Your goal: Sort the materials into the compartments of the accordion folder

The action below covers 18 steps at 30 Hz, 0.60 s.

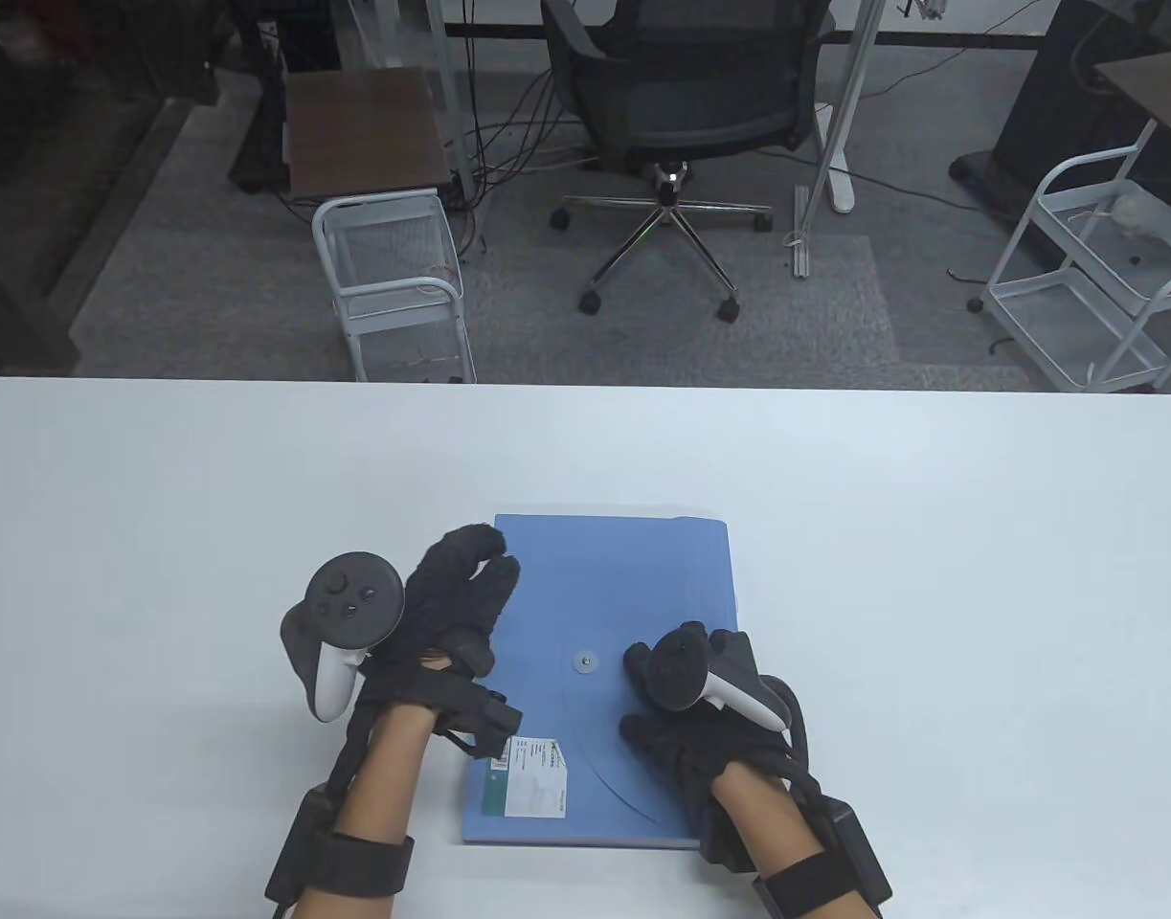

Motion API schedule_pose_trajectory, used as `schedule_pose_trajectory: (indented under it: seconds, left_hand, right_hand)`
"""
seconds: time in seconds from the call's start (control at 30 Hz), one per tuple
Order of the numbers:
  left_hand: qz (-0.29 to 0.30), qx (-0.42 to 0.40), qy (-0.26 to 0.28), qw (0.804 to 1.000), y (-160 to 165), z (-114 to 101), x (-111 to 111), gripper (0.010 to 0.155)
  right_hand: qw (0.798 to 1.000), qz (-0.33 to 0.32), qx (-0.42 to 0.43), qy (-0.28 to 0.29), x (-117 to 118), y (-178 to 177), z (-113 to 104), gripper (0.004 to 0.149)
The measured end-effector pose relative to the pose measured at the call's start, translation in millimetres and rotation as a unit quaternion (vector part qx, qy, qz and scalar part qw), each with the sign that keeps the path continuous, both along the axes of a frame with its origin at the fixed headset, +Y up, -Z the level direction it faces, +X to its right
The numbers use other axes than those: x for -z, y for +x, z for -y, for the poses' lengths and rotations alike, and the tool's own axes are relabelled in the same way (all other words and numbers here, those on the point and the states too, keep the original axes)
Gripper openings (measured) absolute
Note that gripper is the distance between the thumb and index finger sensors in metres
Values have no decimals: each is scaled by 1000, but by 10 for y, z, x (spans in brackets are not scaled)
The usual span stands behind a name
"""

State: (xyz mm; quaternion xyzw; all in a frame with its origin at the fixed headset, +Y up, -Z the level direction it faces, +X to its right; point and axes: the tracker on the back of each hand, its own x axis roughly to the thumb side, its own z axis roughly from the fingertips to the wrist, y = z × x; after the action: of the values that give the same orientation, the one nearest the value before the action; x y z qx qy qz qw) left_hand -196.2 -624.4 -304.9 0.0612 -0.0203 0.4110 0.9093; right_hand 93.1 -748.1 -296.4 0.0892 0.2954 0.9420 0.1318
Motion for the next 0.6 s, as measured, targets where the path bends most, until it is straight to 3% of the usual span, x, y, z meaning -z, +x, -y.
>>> schedule_pose_trajectory:
  seconds: [0.13,0.23,0.33,0.4,0.5,0.6]
  left_hand:
    - [-89,92,-33,991,-244,189,-34,78]
    - [-75,106,-143,981,-294,484,44,89]
    - [-59,103,-237,964,-254,813,138,90]
    - [-72,129,-243,959,-209,925,175,81]
    - [-70,152,-229,959,-164,963,220,44]
    - [-38,84,-218,972,-131,890,201,39]
  right_hand:
    - [1000,-1,0,-1,6,-4,1,68]
    - [1000,0,2,-1,11,-4,3,68]
    - [1000,-1,1,0,13,-10,2,68]
    - [1000,-1,1,0,14,-13,4,68]
    - [1000,-1,2,-2,18,-15,2,68]
    - [1000,-1,3,-3,19,-17,3,68]
